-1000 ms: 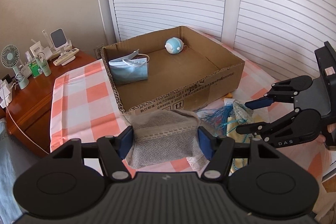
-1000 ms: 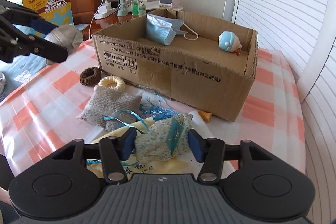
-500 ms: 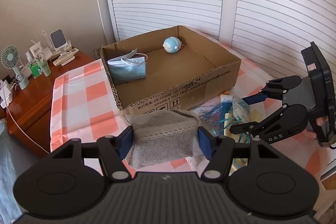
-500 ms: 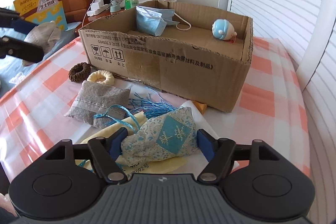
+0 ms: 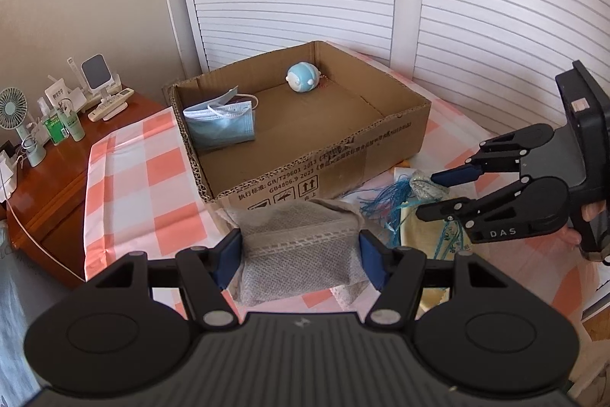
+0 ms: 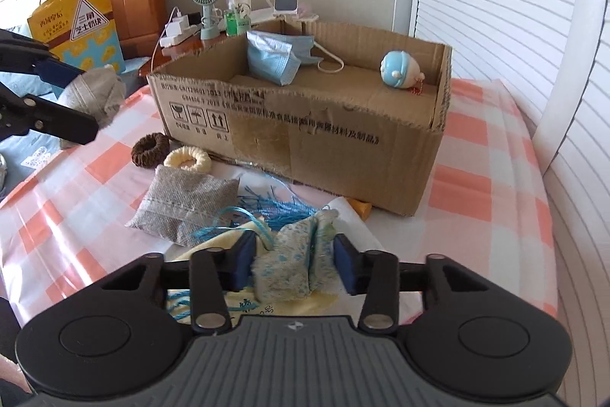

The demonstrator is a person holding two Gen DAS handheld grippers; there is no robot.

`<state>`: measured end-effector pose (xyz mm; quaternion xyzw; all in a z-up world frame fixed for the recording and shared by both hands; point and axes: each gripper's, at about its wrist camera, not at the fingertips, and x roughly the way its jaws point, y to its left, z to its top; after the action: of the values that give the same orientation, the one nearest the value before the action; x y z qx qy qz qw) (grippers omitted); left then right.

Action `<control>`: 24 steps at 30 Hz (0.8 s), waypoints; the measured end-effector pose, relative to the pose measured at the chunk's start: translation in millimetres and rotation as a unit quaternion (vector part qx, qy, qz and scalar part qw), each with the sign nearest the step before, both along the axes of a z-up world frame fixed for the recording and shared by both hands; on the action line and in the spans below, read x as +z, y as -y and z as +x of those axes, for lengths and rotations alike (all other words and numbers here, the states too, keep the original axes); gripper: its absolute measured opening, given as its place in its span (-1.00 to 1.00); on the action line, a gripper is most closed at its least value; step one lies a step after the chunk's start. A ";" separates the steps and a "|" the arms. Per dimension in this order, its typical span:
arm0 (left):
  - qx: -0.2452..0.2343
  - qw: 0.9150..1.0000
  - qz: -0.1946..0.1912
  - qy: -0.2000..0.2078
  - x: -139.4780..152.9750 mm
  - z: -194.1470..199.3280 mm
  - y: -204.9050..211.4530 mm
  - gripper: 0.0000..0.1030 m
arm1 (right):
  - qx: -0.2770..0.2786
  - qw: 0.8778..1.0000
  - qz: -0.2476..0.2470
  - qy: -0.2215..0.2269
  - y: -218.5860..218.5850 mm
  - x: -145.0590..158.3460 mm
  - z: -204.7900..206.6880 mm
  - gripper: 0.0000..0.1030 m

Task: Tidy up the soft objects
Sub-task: 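Drop the grey sachet into the box with the left gripper while the right gripper drops the floral pouch in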

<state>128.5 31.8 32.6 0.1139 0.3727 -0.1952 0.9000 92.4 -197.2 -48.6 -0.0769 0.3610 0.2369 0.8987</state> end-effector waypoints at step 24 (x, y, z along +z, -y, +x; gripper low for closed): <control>-0.005 1.000 0.005 0.001 0.4 -3.0 3.2 0.24 | -0.044 0.998 -0.039 0.001 -2.5 9.0 -8.6 -0.55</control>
<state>125.5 28.6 33.0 0.1203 0.3723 -0.1976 0.8988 83.7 -194.7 -39.7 -0.0959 0.3719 0.1826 0.9050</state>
